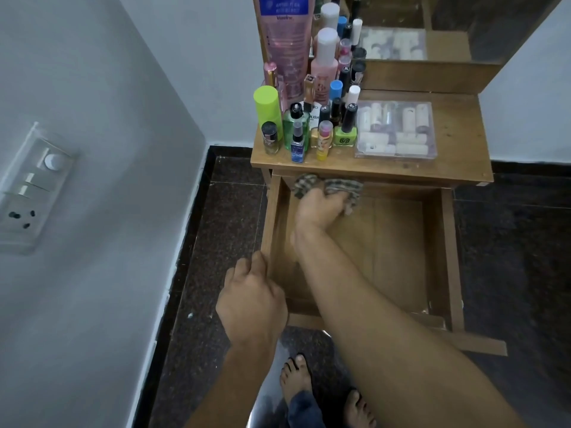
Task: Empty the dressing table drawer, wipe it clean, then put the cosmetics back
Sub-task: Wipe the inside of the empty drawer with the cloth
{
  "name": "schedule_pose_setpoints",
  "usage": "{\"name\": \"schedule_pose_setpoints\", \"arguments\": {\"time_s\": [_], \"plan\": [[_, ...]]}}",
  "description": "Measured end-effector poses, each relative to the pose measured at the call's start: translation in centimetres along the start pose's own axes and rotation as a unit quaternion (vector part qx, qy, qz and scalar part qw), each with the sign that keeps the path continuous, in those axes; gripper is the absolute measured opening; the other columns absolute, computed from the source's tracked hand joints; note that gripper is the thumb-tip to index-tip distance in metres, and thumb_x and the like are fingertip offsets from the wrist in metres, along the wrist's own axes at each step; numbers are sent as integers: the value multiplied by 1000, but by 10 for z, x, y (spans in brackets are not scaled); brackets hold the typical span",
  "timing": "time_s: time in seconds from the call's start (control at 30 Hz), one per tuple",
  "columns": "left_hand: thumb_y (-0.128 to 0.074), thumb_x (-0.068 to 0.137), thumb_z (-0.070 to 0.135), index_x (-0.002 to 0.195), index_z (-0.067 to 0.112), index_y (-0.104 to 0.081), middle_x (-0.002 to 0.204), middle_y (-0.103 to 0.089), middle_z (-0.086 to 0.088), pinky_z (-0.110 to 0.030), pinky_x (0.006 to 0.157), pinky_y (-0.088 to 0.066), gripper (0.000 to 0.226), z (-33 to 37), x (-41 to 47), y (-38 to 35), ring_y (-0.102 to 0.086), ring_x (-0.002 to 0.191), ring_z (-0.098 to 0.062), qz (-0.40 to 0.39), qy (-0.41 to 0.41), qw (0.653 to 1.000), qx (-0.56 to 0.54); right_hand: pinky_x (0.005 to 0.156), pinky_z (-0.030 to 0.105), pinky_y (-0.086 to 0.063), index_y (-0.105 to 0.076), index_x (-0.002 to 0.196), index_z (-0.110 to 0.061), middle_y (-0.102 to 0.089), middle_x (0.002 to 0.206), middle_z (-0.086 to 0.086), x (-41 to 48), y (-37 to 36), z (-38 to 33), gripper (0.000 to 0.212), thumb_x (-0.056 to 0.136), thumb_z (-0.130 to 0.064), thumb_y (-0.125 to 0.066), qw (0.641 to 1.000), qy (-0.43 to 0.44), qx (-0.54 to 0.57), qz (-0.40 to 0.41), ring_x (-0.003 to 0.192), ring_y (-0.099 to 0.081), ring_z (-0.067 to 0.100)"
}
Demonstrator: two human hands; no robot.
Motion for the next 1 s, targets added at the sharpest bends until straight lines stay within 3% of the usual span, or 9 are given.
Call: {"name": "schedule_pose_setpoints", "arguments": {"time_s": [0.13, 0.23, 0.3, 0.37, 0.47, 0.57, 0.67, 0.83, 1.0], "plan": [[-44, 80, 17, 114, 17, -63, 95, -59, 2, -33, 59, -50, 39, -3, 2, -1, -56, 90, -20, -16, 5, 1000, 5, 106, 42, -47, -54, 134, -14, -63, 129, 10, -24, -22, 18, 54, 85, -37, -51, 979, 51, -169, -103, 121, -59, 30], [-41, 78, 18, 113, 15, -64, 93, -58, 0, -34, 58, -52, 42, -1, 2, 0, -57, 87, -22, -7, -7, 1000, -5, 103, 37, -46, -60, 124, -9, -58, 131, 11, -29, -12, 3, 37, 91, -27, -55, 947, 107, -264, -145, 117, -58, 28], [-44, 79, 18, 111, 15, -64, 93, -58, 0, -36, 58, -54, 38, -1, 2, -3, -58, 87, -22, -9, -9, 1000, -7, 98, 33, -46, -65, 119, -11, -54, 132, 8, -42, -3, -8, 30, 93, -24, -58, 890, 190, -345, -231, 113, -56, 23], [-45, 83, 23, 112, 17, -64, 93, -58, 2, -37, 58, -55, 35, -4, 2, -4, -58, 88, -21, -10, -3, 1000, -6, 96, 32, -48, -65, 132, -19, -50, 135, 4, -69, 4, -16, 43, 91, -29, -58, 788, 298, -426, -331, 115, -55, 19], [-38, 84, 29, 117, 20, -65, 94, -60, 3, -36, 57, -55, 44, -3, 2, -3, -59, 89, -20, -6, 3, 1000, -7, 90, 34, -53, -46, 153, -23, -44, 134, 4, -78, 8, -13, 59, 95, -31, -55, 689, 376, -513, -347, 112, -55, 22], [-33, 84, 27, 112, 17, -67, 92, -61, 0, -37, 60, -55, 46, -1, 2, -3, -59, 87, -21, -4, 0, 1000, 0, 86, 36, -54, -34, 158, -22, -39, 127, 8, -68, -2, -29, 64, 97, -28, -53, 692, 406, -531, -274, 109, -50, 24], [-25, 79, 27, 113, 14, -68, 93, -62, -1, -37, 60, -54, 56, -1, 2, -3, -59, 87, -22, -4, -4, 1000, -3, 98, 44, -52, -41, 154, -16, -36, 139, 14, -61, -15, -32, 59, 97, -28, -51, 709, 404, -542, -203, 123, -43, 31], [-27, 80, 28, 105, 15, -68, 87, -61, 0, -34, 54, -50, 50, 0, 2, -2, -58, 82, -21, 4, 1, 1000, -7, 119, 47, -36, -35, 157, -29, -12, 163, 13, -72, -22, -1, 61, 99, -29, -53, 718, 359, -537, -261, 150, -20, 37], [-33, 82, 27, 113, 17, -66, 92, -62, 0, -36, 59, -53, 46, 0, 2, -3, -59, 86, -21, -9, 5, 1000, 5, 117, 39, -39, -52, 148, -25, -19, 165, 0, -69, -14, -9, 59, 92, -6, -56, 749, 345, -488, -286, 147, -32, 24]]}}
Point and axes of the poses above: each hand's wrist, its own x-axis towards the middle knuckle, its own y-axis out of the back of the hand, z = x × y, the point moved 6 cm from there along x, towards the middle knuckle
